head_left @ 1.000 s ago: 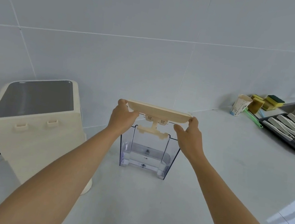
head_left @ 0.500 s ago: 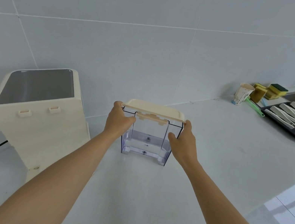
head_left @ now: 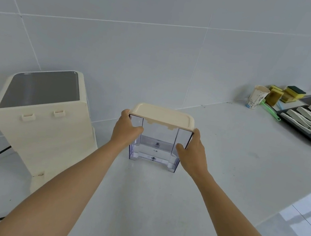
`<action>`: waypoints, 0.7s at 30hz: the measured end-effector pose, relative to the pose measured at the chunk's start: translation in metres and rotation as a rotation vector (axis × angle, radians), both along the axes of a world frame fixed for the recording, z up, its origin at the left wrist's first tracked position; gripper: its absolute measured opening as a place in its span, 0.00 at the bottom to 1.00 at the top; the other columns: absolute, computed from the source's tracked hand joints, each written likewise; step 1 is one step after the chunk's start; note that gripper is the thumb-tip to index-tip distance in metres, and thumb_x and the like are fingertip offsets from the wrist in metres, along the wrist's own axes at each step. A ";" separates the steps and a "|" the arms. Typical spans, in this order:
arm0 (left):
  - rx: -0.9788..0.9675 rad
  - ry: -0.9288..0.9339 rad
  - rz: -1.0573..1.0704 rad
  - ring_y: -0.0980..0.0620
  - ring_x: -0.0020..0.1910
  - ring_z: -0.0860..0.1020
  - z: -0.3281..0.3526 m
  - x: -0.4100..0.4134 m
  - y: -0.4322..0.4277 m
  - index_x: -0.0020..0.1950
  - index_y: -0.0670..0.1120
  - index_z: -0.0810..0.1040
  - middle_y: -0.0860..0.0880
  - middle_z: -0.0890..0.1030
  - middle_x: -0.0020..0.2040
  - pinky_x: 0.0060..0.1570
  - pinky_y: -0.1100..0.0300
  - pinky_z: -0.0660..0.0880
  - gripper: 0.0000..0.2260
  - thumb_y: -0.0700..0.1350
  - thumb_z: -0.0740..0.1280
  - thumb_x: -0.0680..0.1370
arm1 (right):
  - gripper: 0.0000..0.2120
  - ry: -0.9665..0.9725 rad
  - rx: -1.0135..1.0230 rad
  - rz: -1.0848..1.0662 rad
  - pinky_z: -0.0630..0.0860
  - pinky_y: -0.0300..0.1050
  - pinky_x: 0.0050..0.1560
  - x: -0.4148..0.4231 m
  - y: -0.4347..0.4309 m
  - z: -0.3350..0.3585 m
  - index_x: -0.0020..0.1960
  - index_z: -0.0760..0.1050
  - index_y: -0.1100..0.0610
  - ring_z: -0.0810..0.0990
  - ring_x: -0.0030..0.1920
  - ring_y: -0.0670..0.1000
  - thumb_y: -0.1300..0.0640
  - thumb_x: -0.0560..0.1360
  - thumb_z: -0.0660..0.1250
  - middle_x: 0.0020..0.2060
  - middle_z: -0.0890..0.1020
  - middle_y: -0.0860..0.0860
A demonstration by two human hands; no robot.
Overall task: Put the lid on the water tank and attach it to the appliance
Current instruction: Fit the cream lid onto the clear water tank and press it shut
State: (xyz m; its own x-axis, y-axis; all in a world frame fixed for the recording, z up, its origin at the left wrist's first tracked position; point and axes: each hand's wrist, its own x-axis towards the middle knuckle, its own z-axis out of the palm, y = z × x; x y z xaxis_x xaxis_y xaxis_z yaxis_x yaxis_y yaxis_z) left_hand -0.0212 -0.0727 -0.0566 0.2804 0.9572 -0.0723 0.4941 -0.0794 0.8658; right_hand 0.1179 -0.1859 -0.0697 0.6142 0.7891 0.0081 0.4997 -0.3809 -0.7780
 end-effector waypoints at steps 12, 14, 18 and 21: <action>-0.336 -0.231 0.138 0.43 0.75 0.56 -0.007 0.020 -0.030 0.76 0.46 0.38 0.46 0.44 0.78 0.71 0.45 0.59 0.44 0.46 0.67 0.72 | 0.32 0.219 0.092 0.003 0.60 0.51 0.67 0.024 0.020 0.032 0.75 0.47 0.59 0.61 0.72 0.59 0.51 0.77 0.57 0.74 0.59 0.59; -0.357 -0.250 0.144 0.43 0.75 0.55 -0.006 0.023 -0.031 0.76 0.47 0.38 0.47 0.42 0.78 0.71 0.42 0.59 0.44 0.49 0.67 0.72 | 0.32 0.268 0.084 0.004 0.58 0.51 0.70 0.031 0.027 0.033 0.75 0.46 0.59 0.58 0.74 0.58 0.50 0.77 0.57 0.75 0.57 0.58; -0.426 -0.296 0.205 0.44 0.76 0.53 -0.001 0.029 -0.027 0.76 0.47 0.37 0.47 0.44 0.78 0.72 0.43 0.57 0.42 0.56 0.63 0.74 | 0.33 0.327 0.044 0.004 0.60 0.51 0.69 0.042 0.039 0.033 0.75 0.46 0.58 0.60 0.73 0.58 0.50 0.77 0.57 0.75 0.58 0.57; -0.460 -0.289 0.238 0.43 0.76 0.53 0.001 0.037 -0.020 0.76 0.46 0.37 0.46 0.45 0.79 0.73 0.42 0.55 0.42 0.59 0.61 0.75 | 0.33 0.359 0.035 0.024 0.60 0.50 0.69 0.048 0.044 0.033 0.75 0.47 0.57 0.61 0.73 0.57 0.50 0.76 0.58 0.75 0.58 0.57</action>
State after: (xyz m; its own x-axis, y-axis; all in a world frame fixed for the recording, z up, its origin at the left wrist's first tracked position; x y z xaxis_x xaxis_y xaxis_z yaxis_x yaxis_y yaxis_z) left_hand 0.0155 -0.0924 -0.0553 0.1322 0.8843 -0.4477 0.1918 0.4203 0.8869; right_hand 0.1656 -0.1415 -0.0369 0.5645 0.8062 -0.1771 0.2008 -0.3423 -0.9179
